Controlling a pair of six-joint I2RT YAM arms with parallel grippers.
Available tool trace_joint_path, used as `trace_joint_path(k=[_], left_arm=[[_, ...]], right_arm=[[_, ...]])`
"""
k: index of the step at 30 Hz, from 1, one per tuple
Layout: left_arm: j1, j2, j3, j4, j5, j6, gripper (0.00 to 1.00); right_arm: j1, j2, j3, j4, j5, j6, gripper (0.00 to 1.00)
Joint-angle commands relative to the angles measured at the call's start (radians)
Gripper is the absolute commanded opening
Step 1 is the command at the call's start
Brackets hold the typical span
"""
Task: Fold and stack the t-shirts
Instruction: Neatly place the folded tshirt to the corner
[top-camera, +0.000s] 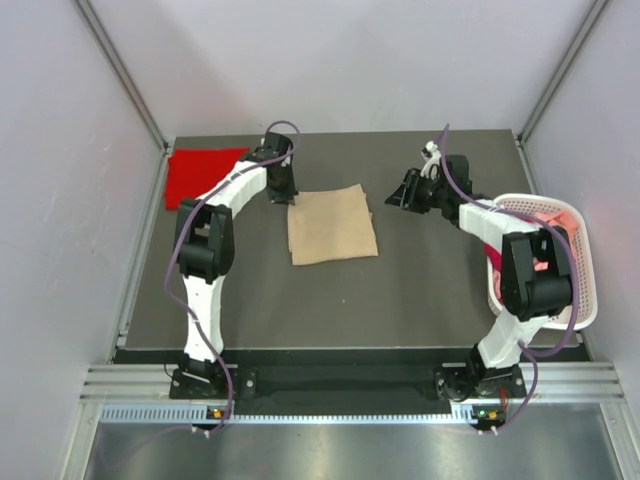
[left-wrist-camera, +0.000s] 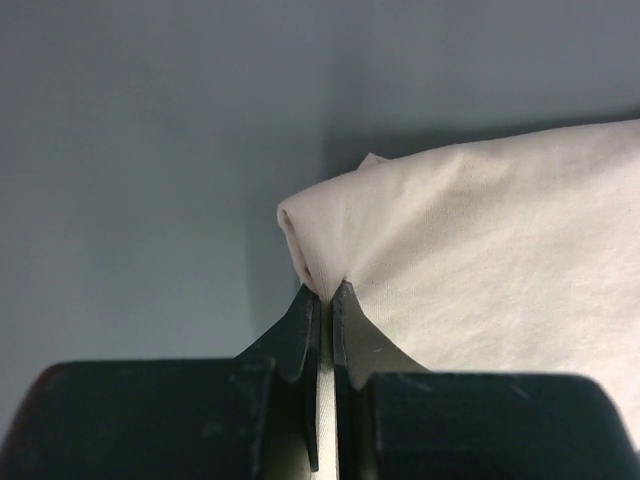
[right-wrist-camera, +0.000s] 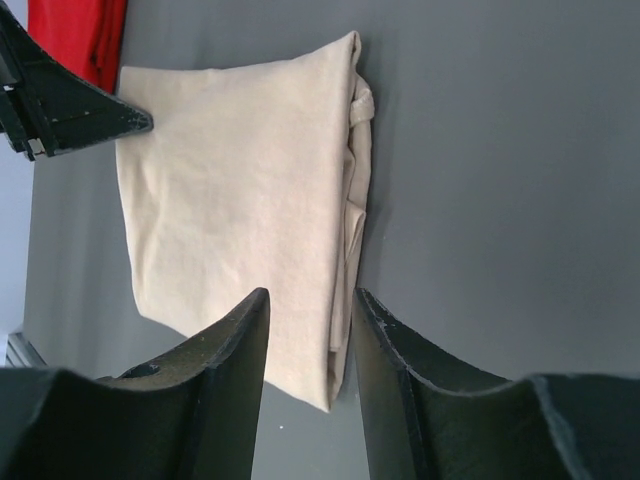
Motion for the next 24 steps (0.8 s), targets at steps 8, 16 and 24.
trace_joint_path(k=[8,16,24], left_arm=[[-0.018,-0.121,0.082,-0.151,-0.277,0.133,0.0],[0.022,-0.18,0.128,-0.186,-0.403,0.27,0.0],[0.07,-0.178,0.232,-0.185,-0.504,0.42,0.0]], right_arm=[[-0.003,-0.065,0.0,0.048,-0.031,-0.005,0.4],[-0.005,-0.065,-0.022,0.083,-0.037,0.026,0.41],[-0.005,-0.047,-0.02,0.114,-0.06,0.04,0.41]])
